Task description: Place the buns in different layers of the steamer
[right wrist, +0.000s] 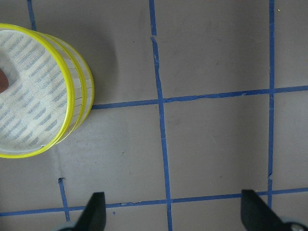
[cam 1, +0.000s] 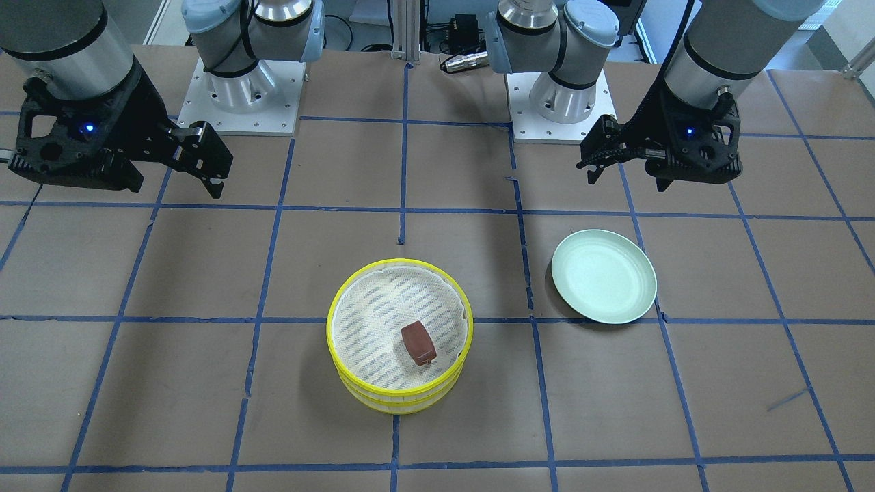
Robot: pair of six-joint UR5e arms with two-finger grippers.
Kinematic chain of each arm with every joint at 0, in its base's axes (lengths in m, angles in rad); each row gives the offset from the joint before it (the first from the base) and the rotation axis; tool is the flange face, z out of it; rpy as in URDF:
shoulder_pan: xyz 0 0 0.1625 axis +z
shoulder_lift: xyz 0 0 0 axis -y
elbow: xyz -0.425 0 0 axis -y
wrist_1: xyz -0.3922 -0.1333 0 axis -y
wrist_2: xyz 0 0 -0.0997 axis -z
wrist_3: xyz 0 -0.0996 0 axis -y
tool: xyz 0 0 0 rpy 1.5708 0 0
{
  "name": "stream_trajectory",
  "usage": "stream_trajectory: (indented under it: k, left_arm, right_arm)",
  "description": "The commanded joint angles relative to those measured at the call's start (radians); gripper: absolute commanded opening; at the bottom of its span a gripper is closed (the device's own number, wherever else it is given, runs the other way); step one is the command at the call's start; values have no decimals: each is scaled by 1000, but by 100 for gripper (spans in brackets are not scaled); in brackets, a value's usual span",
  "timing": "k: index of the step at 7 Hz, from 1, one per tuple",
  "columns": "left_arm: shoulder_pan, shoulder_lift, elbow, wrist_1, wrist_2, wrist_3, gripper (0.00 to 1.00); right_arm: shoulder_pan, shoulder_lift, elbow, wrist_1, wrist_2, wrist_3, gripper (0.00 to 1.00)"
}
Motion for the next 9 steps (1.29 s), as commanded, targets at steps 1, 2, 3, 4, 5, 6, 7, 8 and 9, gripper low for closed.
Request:
stream_trajectory:
  k: [1, 2, 3, 4, 5, 6, 7, 8, 9]
  left_arm:
    - [-11, -1, 1, 3, -37, 0, 100]
    - [-11, -1, 1, 16, -42, 0, 100]
    - [-11, 4, 3, 15, -41, 9, 100]
    - [-11, 19, -5, 10, -41, 34, 100]
    - [-11, 27, -14, 9, -39, 37, 100]
    - [-11, 28, -16, 7, -39, 40, 100]
    - [-11, 28, -16, 7, -37, 40, 100]
    - [-11, 28, -16, 6, -37, 42, 100]
    - [-11, 28, -16, 6, -37, 42, 100]
  right_arm:
    - [0, 0, 2, 0, -2, -2, 100]
    - [0, 0, 2, 0, -2, -2, 100]
    - [0, 0, 2, 0, 0, -2, 100]
    - [0, -1, 2, 0, 0, -2, 100]
    - [0, -1, 2, 0, 0, -2, 100]
    - [0, -1, 2, 2, 0, -2, 100]
    - [0, 0, 2, 0, 1, -2, 100]
    - [0, 0, 2, 2, 0, -2, 100]
    - [-2, 2, 2, 0, -2, -2, 100]
